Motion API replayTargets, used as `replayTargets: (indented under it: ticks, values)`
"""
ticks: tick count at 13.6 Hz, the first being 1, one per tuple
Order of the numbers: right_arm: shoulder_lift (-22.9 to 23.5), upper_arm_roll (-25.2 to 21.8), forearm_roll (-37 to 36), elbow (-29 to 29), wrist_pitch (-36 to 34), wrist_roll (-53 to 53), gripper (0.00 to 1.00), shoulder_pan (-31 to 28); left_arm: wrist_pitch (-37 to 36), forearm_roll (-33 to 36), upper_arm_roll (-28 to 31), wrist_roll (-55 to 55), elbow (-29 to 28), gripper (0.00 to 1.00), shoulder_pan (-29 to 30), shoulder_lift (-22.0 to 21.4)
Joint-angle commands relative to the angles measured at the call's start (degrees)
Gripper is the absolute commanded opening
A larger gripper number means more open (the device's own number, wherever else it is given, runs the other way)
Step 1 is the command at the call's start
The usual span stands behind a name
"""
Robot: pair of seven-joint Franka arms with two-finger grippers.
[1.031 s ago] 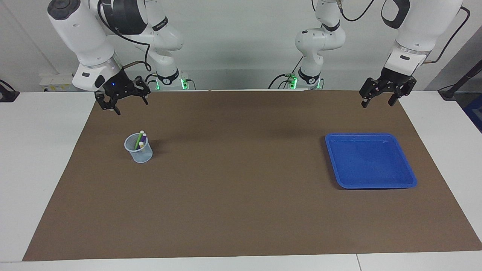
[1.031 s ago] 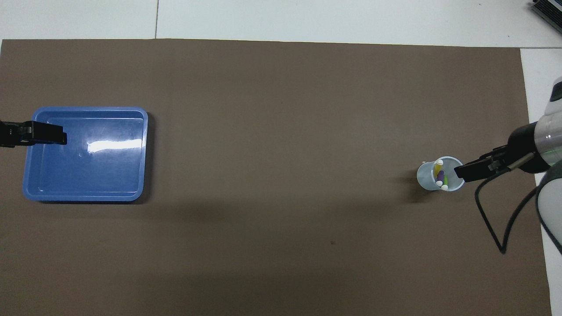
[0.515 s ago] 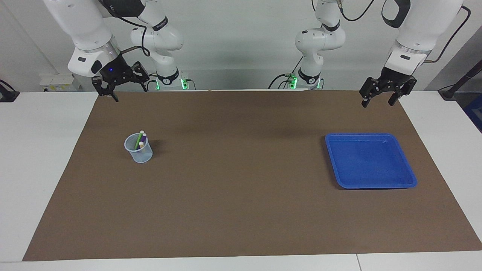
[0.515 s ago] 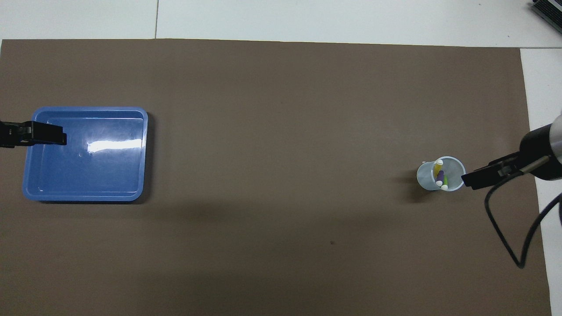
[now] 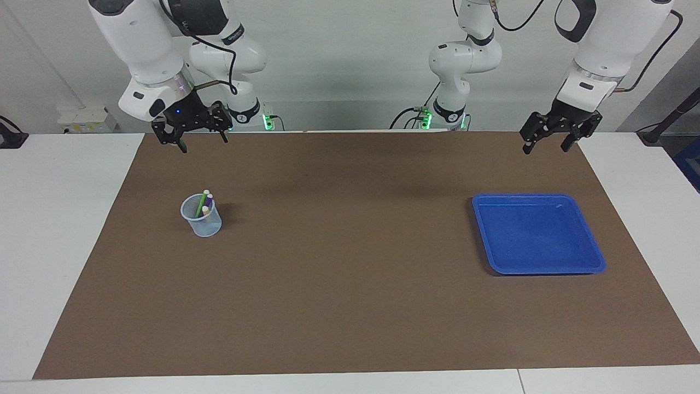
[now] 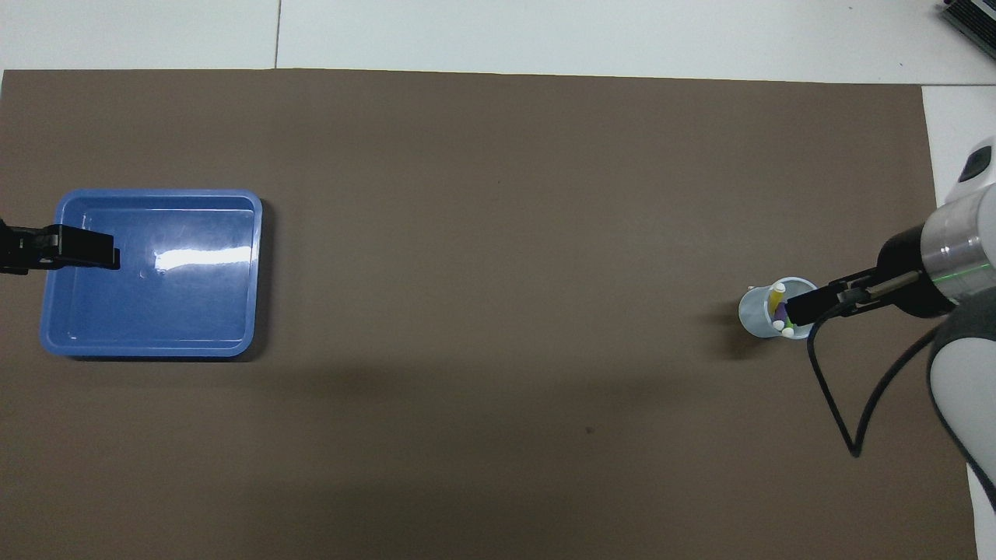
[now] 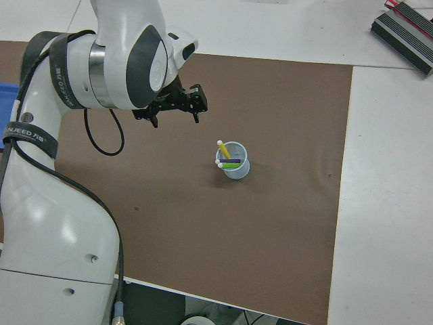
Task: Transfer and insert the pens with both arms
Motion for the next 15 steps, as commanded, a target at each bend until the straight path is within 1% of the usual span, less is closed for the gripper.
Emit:
replayTargets:
  ticks: [1,3,6,9,15]
  values:
    - [0.53,-0.59,-4.58,-0.33,1.47,0.77,1.00,2.78,-2.05,1.37,0.73,-0.04,1.50,1.00,-0.90,0.43]
    - [1.50,-1.55,-3.98,0.74,1.56,0.68,1.00,2.70,-2.05,1.37,0.73,-0.04,1.50,1.00,-0.82,0.43]
    - [4.75,-2.26,-3.98,4.16,0.77,0.68,1.00,2.43,-2.32,1.37,0.73,-0.04,1.41,1.00,-0.64,0.35]
    - [4.67,-2.35,-4.16,3.65,0.15,0.85,1.00,2.78,-2.23,1.37,0.73,0.05,1.41,1.00,-0.55,0.35]
    - [4.49,-2.35,-3.98,3.73,1.29,1.12,1.00,2.78,-2.49,1.37,0.73,0.05,1.41,1.00,-0.64,0.26]
